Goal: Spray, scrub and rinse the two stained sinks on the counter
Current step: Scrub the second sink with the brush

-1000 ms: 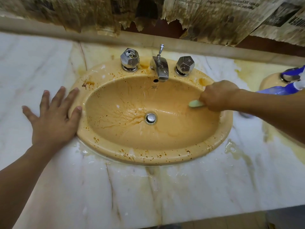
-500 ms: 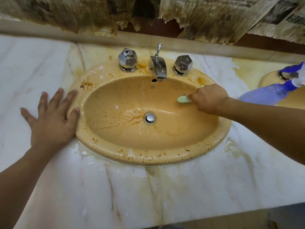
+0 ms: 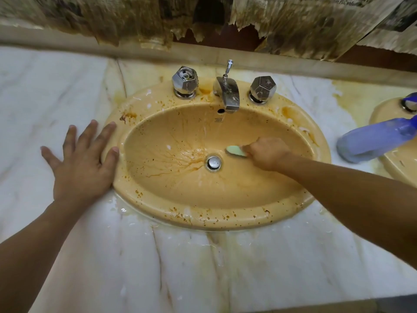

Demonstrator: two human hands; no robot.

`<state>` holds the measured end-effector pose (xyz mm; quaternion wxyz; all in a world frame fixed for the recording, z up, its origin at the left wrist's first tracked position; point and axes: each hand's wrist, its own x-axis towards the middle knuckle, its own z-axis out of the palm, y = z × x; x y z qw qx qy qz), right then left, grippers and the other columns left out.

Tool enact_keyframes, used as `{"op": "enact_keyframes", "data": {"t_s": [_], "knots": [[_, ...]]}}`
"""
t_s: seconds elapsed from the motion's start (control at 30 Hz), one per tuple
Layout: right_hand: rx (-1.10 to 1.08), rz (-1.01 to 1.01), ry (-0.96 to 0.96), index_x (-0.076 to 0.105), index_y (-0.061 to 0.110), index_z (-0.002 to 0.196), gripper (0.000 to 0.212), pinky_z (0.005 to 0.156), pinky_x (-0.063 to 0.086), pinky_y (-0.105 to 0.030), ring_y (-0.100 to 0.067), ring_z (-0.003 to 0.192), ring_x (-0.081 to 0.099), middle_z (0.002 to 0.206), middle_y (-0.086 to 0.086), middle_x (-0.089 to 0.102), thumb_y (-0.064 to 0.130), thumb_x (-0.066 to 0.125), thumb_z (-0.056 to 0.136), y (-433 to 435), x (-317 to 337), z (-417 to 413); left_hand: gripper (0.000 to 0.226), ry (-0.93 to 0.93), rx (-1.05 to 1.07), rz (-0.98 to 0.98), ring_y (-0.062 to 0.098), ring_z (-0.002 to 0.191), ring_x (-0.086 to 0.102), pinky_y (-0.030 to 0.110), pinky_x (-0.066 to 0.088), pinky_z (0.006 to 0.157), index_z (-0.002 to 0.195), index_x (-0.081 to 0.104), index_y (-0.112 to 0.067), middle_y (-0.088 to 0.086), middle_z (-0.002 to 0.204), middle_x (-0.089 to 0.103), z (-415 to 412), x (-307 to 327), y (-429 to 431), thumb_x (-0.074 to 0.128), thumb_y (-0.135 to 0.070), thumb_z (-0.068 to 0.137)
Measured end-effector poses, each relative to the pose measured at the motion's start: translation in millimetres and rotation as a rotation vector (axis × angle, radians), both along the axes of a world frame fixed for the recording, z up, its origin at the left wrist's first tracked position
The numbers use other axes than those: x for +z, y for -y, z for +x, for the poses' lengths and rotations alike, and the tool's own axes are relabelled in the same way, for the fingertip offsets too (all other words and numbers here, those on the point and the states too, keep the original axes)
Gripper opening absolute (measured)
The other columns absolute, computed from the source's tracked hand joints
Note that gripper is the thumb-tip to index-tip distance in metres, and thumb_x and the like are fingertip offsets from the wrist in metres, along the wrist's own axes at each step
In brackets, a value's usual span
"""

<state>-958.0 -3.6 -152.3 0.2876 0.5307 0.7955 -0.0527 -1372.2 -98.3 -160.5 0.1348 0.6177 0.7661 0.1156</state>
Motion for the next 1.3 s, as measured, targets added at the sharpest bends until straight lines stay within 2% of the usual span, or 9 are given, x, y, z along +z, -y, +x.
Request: {"op": "enact_keyframes", "data": {"t_s": [0.13, 0.27, 0.43, 0.53, 0.63, 0.77, 0.87, 1.03, 1.3], "knots": [[-0.052, -0.130, -0.114, 0.064, 0.022, 0.127, 0.033, 0.074, 0.053, -0.037, -0.021, 0.083, 0.056, 0.088, 0.001, 0.053, 0.033, 0.040, 0.107, 26.1, -15.5, -18.4, 0.059, -0.016, 0.001, 0.000, 0.019, 0.158, 0.004, 0.074, -0.003, 0.115, 0.157, 0.014, -0.057, -0.011, 0.170, 0.019, -0.5, -0.4, -1.5, 0.017, -0.066, 0.099], [-0.076, -0.403, -0.228, 0.064, 0.026, 0.138, 0.037, 0.098, 0.050, -0.039, -0.021, 0.115, 0.059, 0.131, 0.002, 0.067, 0.034, 0.052, 0.104, 38.6, -5.6, 2.7, 0.058, -0.014, 0.009, 0.005, 0.020, 0.158, 0.004, 0.074, -0.003, 0.115, 0.157, 0.013, -0.057, -0.011, 0.170, 0.019, 1.4, -1.5, -1.5, 0.017, -0.065, 0.099], [-0.023, -0.161, -0.146, 0.066, 0.031, 0.132, 0.037, 0.076, 0.049, -0.035, -0.026, 0.100, 0.059, 0.118, -0.005, 0.065, 0.035, 0.046, 0.102, 9.4, -24.5, -13.4, 0.059, -0.006, 0.003, 0.013, 0.020, 0.158, 0.003, 0.074, -0.005, 0.116, 0.158, 0.014, -0.056, -0.010, 0.169, 0.020, 0.7, -1.3, -0.4, 0.018, -0.064, 0.100], [0.019, -0.357, -0.255, 0.064, 0.027, 0.138, 0.037, 0.090, 0.045, -0.029, -0.022, 0.115, 0.058, 0.130, 0.000, 0.068, 0.034, 0.051, 0.104, 29.9, -18.3, -11.5, 0.057, -0.007, -0.001, 0.018, 0.021, 0.158, 0.004, 0.074, -0.004, 0.115, 0.157, 0.014, -0.056, -0.010, 0.169, 0.020, 0.4, -2.2, -0.4, 0.020, -0.062, 0.101], [0.051, -0.361, -0.267, 0.056, 0.031, 0.145, 0.040, 0.085, 0.038, -0.028, -0.021, 0.121, 0.053, 0.134, 0.001, 0.065, 0.038, 0.048, 0.106, 41.0, -11.7, -5.3, 0.056, -0.004, 0.008, 0.021, 0.022, 0.158, 0.004, 0.074, -0.005, 0.116, 0.157, 0.014, -0.056, -0.010, 0.169, 0.021, 1.4, -2.9, -0.2, 0.021, -0.061, 0.102], [0.195, -0.096, -0.077, 0.037, 0.032, 0.154, 0.047, 0.062, 0.037, -0.033, -0.026, 0.081, 0.050, 0.092, -0.007, 0.054, 0.031, 0.036, 0.107, 34.3, -24.7, -39.8, 0.057, 0.009, 0.005, 0.021, 0.021, 0.158, 0.004, 0.073, -0.005, 0.116, 0.157, 0.015, -0.056, -0.009, 0.169, 0.021, 2.0, -0.7, -0.6, 0.021, -0.062, 0.101], [0.188, -0.088, -0.106, 0.025, 0.030, 0.159, 0.055, 0.059, 0.035, -0.034, -0.026, 0.074, 0.049, 0.083, -0.004, 0.047, 0.026, 0.037, 0.105, 40.4, -31.0, -46.3, 0.057, -0.006, 0.005, 0.018, 0.020, 0.158, 0.004, 0.072, -0.005, 0.116, 0.157, 0.014, -0.057, -0.010, 0.169, 0.021, 1.5, -1.4, 0.0, 0.021, -0.063, 0.101], [0.175, -0.251, -0.136, 0.042, 0.036, 0.153, 0.045, 0.071, 0.037, -0.033, -0.025, 0.097, 0.054, 0.113, -0.009, 0.063, 0.039, 0.035, 0.109, 17.4, -9.9, -11.0, 0.057, -0.005, 0.001, 0.016, 0.020, 0.159, 0.003, 0.072, -0.006, 0.116, 0.157, 0.014, -0.056, -0.009, 0.170, 0.020, 1.0, -2.2, -0.6, 0.020, -0.063, 0.101], [0.126, -0.228, -0.169, 0.049, 0.029, 0.147, 0.041, 0.067, 0.042, -0.035, -0.026, 0.090, 0.054, 0.098, -0.007, 0.054, 0.036, 0.035, 0.108, 28.5, -24.5, -39.5, 0.057, -0.013, 0.000, 0.022, 0.020, 0.158, 0.004, 0.073, -0.005, 0.116, 0.157, 0.013, -0.056, -0.009, 0.170, 0.020, 0.4, -2.5, -0.3, 0.020, -0.062, 0.101]]}}
